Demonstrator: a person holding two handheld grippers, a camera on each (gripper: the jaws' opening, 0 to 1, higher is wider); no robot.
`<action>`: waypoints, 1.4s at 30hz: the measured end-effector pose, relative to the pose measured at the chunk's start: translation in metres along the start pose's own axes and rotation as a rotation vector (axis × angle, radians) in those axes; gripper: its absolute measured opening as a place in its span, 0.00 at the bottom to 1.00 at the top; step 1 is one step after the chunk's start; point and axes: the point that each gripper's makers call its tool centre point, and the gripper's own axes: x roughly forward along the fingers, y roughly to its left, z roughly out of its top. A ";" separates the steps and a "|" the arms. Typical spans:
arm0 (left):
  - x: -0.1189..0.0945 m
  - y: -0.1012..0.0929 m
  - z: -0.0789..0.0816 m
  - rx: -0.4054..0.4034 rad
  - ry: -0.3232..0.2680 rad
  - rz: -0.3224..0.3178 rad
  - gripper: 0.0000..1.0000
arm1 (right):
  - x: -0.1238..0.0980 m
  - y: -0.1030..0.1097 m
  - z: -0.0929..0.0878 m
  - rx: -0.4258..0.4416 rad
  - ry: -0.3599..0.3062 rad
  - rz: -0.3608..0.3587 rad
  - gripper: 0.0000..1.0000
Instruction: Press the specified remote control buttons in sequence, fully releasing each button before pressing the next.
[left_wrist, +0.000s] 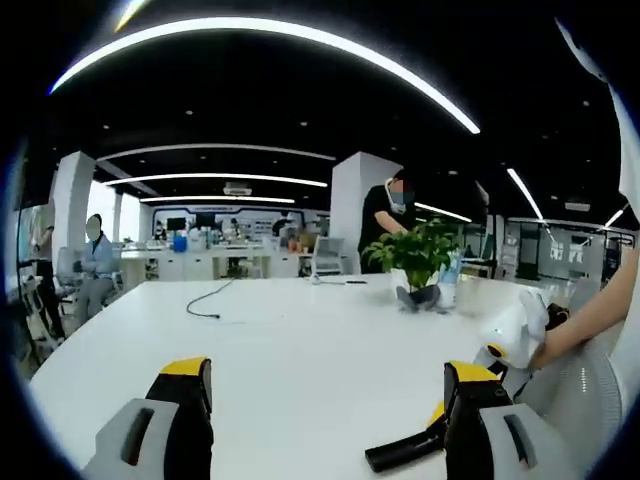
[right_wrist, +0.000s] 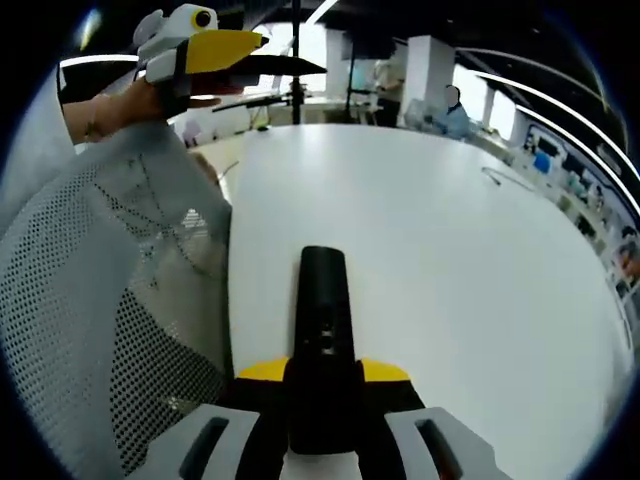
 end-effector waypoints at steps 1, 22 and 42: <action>0.000 -0.001 0.000 0.007 -0.002 -0.001 1.00 | 0.000 0.001 0.000 -0.008 0.003 0.002 0.22; -0.004 0.006 0.006 -0.005 -0.043 0.019 1.00 | 0.000 0.000 0.000 -0.001 0.002 0.001 0.21; -0.004 0.004 0.006 -0.035 -0.055 -0.006 1.00 | 0.001 -0.012 0.003 -0.003 0.077 0.050 0.21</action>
